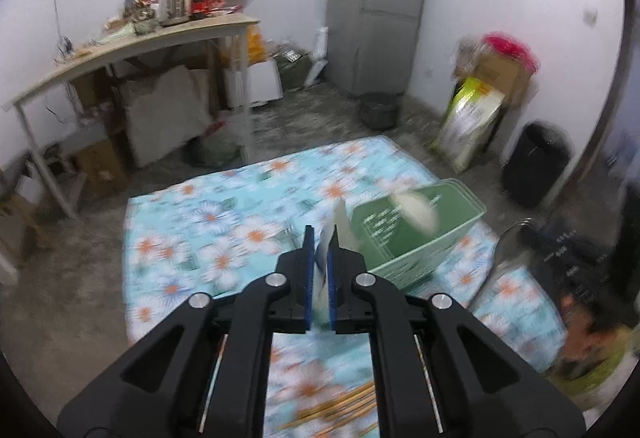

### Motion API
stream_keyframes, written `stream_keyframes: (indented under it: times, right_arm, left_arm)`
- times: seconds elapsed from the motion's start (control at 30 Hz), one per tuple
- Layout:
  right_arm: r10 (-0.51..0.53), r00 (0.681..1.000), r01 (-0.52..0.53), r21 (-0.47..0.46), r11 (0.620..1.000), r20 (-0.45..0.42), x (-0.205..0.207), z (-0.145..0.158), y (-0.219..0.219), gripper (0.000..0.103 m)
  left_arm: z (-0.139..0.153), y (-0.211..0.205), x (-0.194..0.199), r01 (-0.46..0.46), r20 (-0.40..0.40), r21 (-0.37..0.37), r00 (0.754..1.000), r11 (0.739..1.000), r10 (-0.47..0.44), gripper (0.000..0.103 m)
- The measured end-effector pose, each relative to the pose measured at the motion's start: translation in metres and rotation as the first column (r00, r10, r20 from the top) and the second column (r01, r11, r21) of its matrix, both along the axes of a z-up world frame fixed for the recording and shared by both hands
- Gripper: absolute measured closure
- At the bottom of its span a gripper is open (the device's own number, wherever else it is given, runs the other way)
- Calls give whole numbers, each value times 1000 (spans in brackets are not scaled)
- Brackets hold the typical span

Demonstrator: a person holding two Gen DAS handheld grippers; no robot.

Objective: Organize utensils
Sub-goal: 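Lower the white paddle into the green holder with the left tool and open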

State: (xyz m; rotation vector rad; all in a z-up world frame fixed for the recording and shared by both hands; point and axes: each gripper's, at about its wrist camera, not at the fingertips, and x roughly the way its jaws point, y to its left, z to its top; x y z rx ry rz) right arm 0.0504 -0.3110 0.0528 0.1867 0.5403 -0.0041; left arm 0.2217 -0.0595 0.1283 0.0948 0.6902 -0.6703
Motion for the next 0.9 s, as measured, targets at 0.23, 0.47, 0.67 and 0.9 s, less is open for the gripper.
stream_keyframes:
  times: [0.23, 0.47, 0.67, 0.9]
  right_arm:
    - [-8, 1000, 8, 4, 1000, -4, 1, -1, -4, 100]
    - [-12, 1000, 12, 4, 1000, 4, 0, 2, -4, 100]
    - [-33, 999, 33, -18, 999, 37, -6, 15, -10, 100]
    - [-69, 990, 79, -81, 994, 126, -17, 53, -21, 100]
  left_arm:
    - [2, 8, -7, 6, -8, -167, 1000, 986, -7, 86]
    - [9, 22, -20, -6, 43, -234, 999, 972, 17, 75]
    - [-6, 35, -34, -24, 25, -269, 999, 963, 32, 66]
    - [-46, 45, -46, -73, -57, -232, 996, 970, 61, 59]
